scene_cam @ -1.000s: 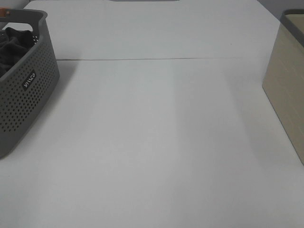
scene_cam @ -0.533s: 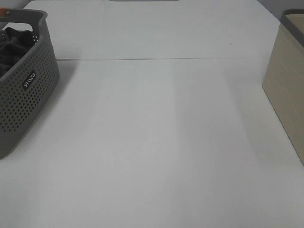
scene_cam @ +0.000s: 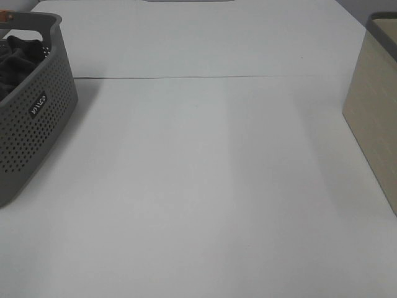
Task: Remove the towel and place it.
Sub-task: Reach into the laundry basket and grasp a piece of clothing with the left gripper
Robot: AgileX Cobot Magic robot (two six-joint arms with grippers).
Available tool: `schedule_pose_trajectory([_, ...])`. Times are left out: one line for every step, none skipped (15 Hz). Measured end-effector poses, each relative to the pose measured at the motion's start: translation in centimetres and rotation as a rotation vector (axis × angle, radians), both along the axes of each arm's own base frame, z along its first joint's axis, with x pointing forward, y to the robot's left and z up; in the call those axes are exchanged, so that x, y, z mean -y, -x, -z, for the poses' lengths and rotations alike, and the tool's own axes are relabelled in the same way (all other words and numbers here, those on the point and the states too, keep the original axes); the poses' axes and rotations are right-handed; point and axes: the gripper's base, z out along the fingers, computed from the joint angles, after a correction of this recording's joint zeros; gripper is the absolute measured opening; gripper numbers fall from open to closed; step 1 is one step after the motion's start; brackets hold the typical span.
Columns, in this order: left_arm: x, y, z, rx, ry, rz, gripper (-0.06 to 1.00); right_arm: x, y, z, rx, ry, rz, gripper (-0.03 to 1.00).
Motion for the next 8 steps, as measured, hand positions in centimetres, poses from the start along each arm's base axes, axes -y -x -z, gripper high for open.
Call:
schedule_pose_trajectory([0.00, 0.00, 0.00, 0.000, 0.000, 0.000, 0.99, 0.00, 0.00, 0.00, 0.000, 0.000, 0.000, 0.79])
schedule_pose_trajectory([0.00, 0.00, 0.00, 0.000, 0.000, 0.000, 0.99, 0.00, 0.00, 0.00, 0.000, 0.000, 0.000, 0.79])
schedule_pose_trajectory([0.00, 0.00, 0.00, 0.000, 0.000, 0.000, 0.99, 0.00, 0.00, 0.00, 0.000, 0.000, 0.000, 0.79])
schedule_pose_trajectory([0.00, 0.00, 0.00, 0.000, 0.000, 0.000, 0.99, 0.00, 0.00, 0.00, 0.000, 0.000, 0.000, 0.79])
schedule_pose_trajectory([0.00, 0.00, 0.00, 0.000, 0.000, 0.000, 0.99, 0.00, 0.00, 0.00, 0.000, 0.000, 0.000, 0.79])
schedule_pose_trajectory([0.00, 0.00, 0.00, 0.000, 0.000, 0.000, 0.99, 0.00, 0.00, 0.00, 0.000, 0.000, 0.000, 0.79])
schedule_pose_trajectory([0.00, 0.00, 0.00, 0.000, 0.000, 0.000, 0.99, 0.00, 0.00, 0.00, 0.000, 0.000, 0.000, 0.79])
schedule_pose_trajectory([0.00, 0.00, 0.00, 0.000, 0.000, 0.000, 0.99, 0.00, 0.00, 0.00, 0.000, 0.000, 0.000, 0.79])
